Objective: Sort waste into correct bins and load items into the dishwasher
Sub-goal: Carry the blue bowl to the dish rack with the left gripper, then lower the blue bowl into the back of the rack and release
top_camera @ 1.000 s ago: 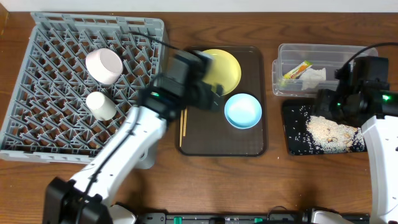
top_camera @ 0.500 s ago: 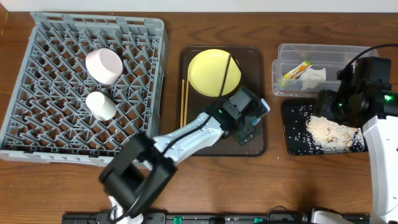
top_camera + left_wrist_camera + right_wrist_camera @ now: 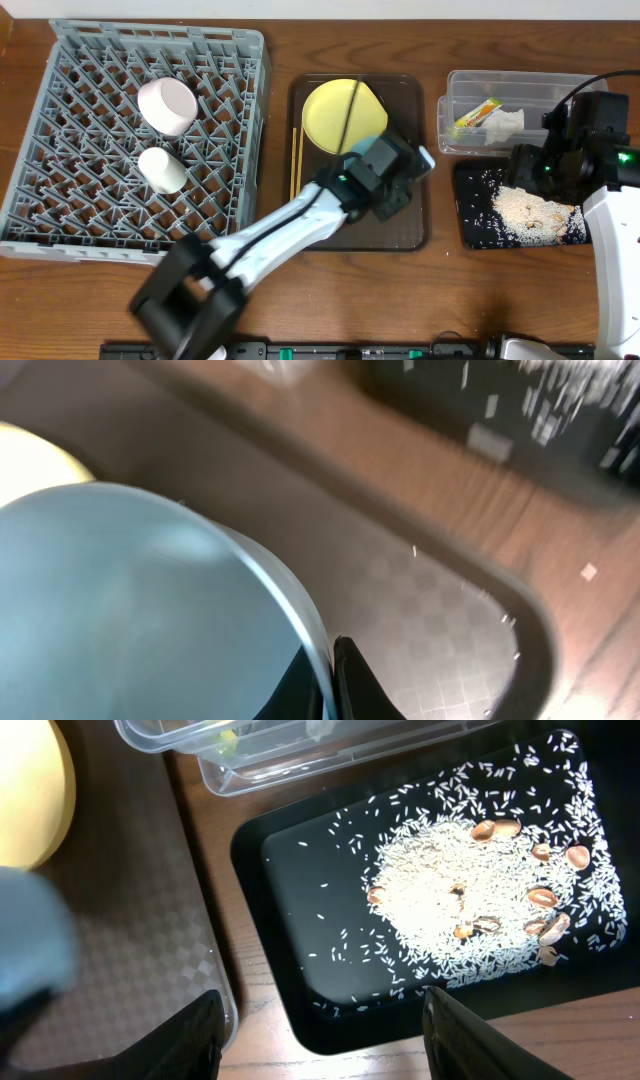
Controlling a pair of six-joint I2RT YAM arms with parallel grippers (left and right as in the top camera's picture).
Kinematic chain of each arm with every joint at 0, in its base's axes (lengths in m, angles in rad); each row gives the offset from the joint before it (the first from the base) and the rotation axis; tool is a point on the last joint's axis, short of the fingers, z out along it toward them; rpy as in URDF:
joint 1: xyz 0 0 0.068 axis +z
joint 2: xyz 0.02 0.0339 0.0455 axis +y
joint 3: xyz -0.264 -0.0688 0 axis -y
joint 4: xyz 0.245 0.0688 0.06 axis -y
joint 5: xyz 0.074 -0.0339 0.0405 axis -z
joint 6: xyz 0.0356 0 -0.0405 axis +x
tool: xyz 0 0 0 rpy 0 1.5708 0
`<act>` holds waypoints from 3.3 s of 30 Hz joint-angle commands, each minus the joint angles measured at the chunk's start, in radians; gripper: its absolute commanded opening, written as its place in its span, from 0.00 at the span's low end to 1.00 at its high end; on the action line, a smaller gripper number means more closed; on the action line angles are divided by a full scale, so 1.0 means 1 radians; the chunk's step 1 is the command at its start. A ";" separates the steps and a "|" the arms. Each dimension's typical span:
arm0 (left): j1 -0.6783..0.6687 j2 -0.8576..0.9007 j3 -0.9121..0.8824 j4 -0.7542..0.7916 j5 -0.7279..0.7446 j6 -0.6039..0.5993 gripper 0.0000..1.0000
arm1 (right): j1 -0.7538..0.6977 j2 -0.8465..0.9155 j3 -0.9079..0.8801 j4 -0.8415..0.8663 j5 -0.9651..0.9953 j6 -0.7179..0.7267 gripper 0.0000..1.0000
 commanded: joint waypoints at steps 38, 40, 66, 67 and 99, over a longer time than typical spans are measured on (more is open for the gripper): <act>1.048 0.037 -0.003 0.620 0.939 -1.169 0.06 | -0.013 -0.014 0.002 0.002 -0.002 0.003 0.62; 1.048 0.038 -0.003 0.647 0.869 -1.163 0.06 | -0.013 -0.014 0.002 -0.001 -0.002 0.003 0.62; 0.935 0.119 -0.002 0.774 0.682 -1.136 0.06 | -0.013 -0.014 0.002 -0.012 -0.005 0.003 0.61; 0.935 0.123 -0.002 0.766 0.681 -1.136 0.06 | -0.013 -0.014 0.002 -0.012 -0.005 0.003 0.61; 0.944 0.190 -0.002 0.883 0.552 -1.155 0.06 | -0.013 -0.014 0.002 -0.039 -0.005 0.003 0.61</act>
